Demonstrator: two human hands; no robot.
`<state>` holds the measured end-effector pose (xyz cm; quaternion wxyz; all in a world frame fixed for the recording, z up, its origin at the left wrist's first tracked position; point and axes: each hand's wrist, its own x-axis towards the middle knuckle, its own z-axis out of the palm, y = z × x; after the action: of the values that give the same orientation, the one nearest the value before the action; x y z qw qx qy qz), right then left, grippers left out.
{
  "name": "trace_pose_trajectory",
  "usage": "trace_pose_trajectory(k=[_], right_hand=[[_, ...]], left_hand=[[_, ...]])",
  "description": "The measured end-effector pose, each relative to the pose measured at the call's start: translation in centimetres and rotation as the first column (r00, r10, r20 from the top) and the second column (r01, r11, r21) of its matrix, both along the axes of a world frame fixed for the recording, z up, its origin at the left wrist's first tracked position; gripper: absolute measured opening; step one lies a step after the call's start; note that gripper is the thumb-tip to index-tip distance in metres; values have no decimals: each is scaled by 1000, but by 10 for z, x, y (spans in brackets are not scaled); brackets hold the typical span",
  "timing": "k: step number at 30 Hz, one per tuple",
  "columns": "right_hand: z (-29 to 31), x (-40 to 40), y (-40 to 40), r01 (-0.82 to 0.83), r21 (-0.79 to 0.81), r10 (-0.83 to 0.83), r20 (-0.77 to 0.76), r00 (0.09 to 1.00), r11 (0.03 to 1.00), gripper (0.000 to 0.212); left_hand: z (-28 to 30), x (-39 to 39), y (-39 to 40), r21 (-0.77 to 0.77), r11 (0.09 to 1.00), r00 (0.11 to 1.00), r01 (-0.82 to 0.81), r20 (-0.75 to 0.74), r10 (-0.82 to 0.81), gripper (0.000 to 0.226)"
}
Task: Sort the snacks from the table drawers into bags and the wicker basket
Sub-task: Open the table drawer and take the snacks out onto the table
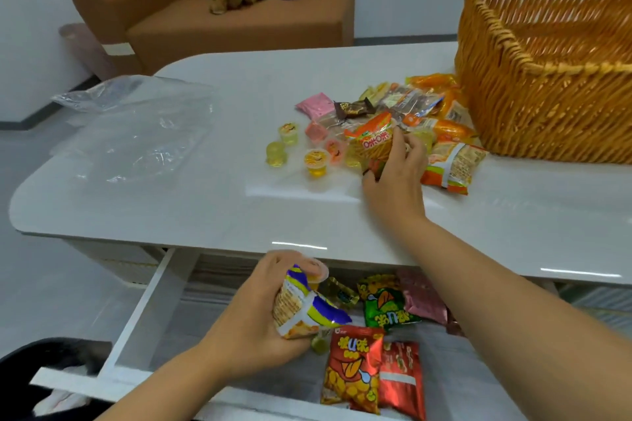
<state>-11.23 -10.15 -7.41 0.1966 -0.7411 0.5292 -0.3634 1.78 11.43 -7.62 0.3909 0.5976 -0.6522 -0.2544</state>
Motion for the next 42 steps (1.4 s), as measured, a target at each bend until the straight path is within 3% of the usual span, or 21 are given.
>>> trace_pose_trajectory(k=[3, 8, 11, 13, 15, 19, 22, 28, 31, 34, 35, 38, 40, 42], right_hand=[[-3, 2, -3, 57, -27, -60, -110, 992, 998, 78], [-4, 7, -1, 77, -55, -90, -291, 952, 995, 76], [-3, 9, 0, 81, -16, -82, -330, 940, 997, 78], [-2, 9, -1, 80, 0, -75, -344, 936, 997, 78], [-1, 9, -1, 76, 18, -64, -356, 932, 997, 77], [0, 9, -1, 75, 26, -61, -360, 931, 997, 77], [-1, 9, -3, 76, 42, -58, -341, 938, 996, 80], [-2, 8, -4, 68, 17, -58, -335, 941, 998, 79], [-1, 8, -3, 62, -7, -61, -333, 941, 998, 78], [0, 8, -2, 34, -43, -45, -303, 952, 999, 75], [1, 7, -1, 4, -61, -22, -290, 957, 998, 73], [-1, 7, 2, -143, -96, 109, -297, 949, 985, 68], [-4, 8, 0, -189, -59, 160, -328, 931, 980, 73], [-7, 8, -4, -185, 0, 173, -362, 916, 983, 79]], left_hand=[[39, -8, -17, 17, 1000, 978, 5, -208, -2, 70], [98, 0, -109, -19, 983, 934, -183, -316, 167, 67], [102, 12, -190, 142, 955, 773, -259, -563, 293, 49], [93, 21, -237, 268, 925, 684, -271, -622, 381, 40], [86, 26, -265, 385, 874, 659, -296, -580, 479, 57], [82, 24, -296, 424, 829, 694, -364, -470, 546, 29], [90, 28, -304, 332, 839, 732, -430, -415, 539, 26], [100, 68, -282, 180, 822, 738, -541, -367, 566, 72], [90, 86, -261, 141, 805, 780, -577, -199, 594, 50], [76, 97, -246, 216, 803, 790, -555, -167, 590, 20], [70, 98, -242, 256, 792, 777, -554, -182, 602, 28], [42, 93, -223, 232, 758, 722, -610, -231, 652, 90], [24, 82, -214, 136, 774, 716, -619, -307, 627, 105], [11, 72, -218, 63, 780, 717, -623, -353, 601, 106]])
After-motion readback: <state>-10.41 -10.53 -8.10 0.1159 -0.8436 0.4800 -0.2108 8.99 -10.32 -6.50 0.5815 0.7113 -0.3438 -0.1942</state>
